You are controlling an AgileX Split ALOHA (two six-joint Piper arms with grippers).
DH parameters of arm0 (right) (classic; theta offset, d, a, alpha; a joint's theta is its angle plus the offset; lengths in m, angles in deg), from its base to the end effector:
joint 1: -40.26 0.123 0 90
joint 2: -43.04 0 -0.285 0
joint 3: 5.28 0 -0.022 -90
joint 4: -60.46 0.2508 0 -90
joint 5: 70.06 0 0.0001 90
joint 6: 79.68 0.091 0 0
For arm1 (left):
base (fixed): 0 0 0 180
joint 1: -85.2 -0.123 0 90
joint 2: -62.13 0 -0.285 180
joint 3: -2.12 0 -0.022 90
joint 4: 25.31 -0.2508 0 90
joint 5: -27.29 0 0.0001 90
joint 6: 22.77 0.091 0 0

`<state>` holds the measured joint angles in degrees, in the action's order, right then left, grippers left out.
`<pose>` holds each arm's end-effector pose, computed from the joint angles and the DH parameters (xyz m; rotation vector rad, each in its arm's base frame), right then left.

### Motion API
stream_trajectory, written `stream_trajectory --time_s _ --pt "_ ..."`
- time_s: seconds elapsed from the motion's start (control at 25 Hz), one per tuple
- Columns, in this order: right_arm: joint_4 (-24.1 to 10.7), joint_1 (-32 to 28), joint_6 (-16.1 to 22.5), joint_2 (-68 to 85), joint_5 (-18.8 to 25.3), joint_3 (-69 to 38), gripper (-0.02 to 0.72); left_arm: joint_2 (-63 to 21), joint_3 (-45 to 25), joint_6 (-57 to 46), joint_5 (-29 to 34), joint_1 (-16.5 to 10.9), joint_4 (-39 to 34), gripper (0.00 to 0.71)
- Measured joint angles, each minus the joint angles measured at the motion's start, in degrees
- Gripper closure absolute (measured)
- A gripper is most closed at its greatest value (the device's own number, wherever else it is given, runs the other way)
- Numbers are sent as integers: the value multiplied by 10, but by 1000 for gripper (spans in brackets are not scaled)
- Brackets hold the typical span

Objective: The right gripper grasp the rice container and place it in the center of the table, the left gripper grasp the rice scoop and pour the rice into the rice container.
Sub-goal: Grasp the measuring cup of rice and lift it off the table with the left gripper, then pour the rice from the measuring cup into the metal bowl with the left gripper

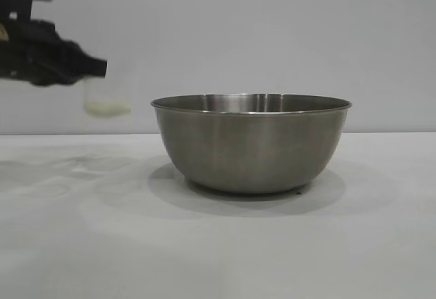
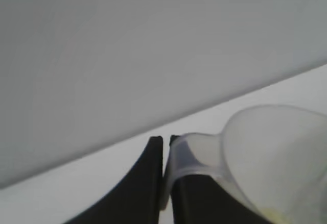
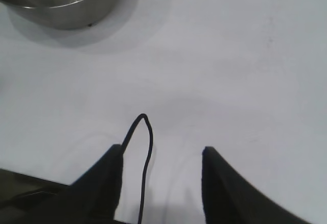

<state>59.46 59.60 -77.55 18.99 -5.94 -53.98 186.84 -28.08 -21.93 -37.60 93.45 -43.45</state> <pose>0.0334 0.0102 0.2681 -0.3599 2.3670 0.1542 0.3683 -0.0793 0.1376 0.4536 1.5287 -0.2203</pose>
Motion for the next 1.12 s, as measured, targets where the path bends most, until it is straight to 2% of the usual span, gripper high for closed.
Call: stream_trajectory --time_s 0.16,0.32,0.56,0.8,1.12 --pt "0 0 0 0 0 0 404 -28 0 16 -1 0 -55 710" --pt "0 0 0 0 1 0 404 -39 11 80 -1 8 -102 710" --pt "0 0 0 0 1 0 404 -39 57 179 -1 42 -158 710" --pt "0 0 1 0 1 0 404 -39 94 373 -1 85 -190 710" --pt "0 0 8 0 1 0 404 -39 138 566 22 127 -218 710"
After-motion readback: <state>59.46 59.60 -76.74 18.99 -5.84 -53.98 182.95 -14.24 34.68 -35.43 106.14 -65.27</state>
